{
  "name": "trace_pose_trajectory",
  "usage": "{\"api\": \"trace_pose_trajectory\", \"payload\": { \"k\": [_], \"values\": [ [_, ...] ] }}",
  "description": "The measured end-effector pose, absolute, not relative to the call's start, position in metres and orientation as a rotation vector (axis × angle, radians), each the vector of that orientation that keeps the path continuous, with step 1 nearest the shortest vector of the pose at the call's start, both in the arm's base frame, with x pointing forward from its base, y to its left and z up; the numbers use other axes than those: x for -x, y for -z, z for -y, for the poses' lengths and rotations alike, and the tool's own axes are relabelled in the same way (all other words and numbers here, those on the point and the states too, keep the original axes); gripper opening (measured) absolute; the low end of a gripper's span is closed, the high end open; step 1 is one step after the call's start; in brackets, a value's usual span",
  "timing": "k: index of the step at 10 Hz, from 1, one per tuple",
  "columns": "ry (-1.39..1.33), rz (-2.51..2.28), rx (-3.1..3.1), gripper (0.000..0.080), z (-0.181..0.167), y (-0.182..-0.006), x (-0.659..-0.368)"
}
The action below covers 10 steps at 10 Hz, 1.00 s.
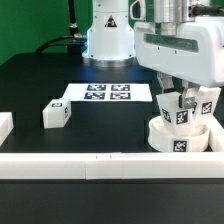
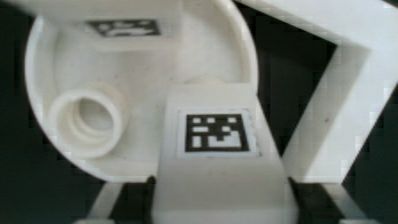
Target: Assemble stool
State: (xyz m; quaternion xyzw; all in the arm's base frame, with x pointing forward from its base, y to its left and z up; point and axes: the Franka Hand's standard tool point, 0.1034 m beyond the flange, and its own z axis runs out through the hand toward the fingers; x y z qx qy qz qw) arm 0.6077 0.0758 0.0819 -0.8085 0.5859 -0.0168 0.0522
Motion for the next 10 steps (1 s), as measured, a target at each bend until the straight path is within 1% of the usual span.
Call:
{"api": "trace_pose_trajectory", "payload": {
  "k": [2, 4, 8, 10],
  "values": [
    [0.041, -1.898, 2.366, 0.0337, -0.077, -0.082, -0.608],
    [0.019, -2.102, 2.146, 0.0337, -0.081, -0.081, -0.607],
    [0.006, -2.494, 1.549, 0.0337, -0.108, -0.078, -0.606],
    [-0.004, -2.533, 1.438, 0.0337, -0.117, -0.077, -0.605]
  ]
}}
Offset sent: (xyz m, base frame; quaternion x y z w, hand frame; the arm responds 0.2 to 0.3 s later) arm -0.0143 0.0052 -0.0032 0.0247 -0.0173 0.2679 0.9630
